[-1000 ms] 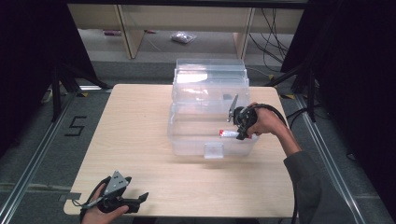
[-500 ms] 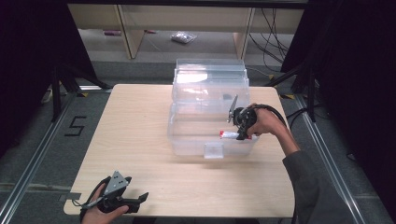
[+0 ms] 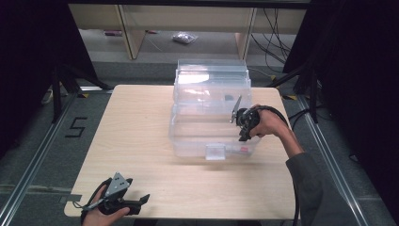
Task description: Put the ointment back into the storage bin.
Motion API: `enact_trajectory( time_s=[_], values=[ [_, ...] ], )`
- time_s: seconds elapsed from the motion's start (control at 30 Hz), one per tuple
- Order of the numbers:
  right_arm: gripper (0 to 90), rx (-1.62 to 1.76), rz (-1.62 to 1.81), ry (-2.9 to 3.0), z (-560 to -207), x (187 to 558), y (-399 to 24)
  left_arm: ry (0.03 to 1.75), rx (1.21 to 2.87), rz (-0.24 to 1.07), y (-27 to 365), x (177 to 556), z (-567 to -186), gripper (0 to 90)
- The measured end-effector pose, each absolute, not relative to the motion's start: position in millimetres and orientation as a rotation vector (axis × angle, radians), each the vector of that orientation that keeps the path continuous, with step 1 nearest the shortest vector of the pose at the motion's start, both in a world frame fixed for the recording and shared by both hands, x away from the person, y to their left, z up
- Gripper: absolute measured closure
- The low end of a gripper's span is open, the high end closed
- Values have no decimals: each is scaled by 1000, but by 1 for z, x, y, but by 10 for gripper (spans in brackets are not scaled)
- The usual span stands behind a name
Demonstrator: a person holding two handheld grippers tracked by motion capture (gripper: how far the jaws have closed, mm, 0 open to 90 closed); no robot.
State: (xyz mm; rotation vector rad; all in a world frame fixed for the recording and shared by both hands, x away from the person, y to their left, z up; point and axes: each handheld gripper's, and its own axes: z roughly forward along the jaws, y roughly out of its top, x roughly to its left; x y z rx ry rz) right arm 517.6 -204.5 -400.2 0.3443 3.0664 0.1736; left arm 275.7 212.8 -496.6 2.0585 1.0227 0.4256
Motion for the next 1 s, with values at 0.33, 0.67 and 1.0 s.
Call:
enact_trajectory(
  time_s=[0.33, 0.67, 1.0],
  values=[
    [602, 479, 241, 3002, -386, 512, -206, 1019, 2064, 423, 213, 276, -496, 150],
    [497, 573, 472, 2912, -373, 508, -212, 1020, 2060, 427, 213, 276, -497, 150],
    [393, 686, 571, 2796, -362, 492, -210, 1023, 2061, 426, 213, 276, -497, 150]
  ],
)
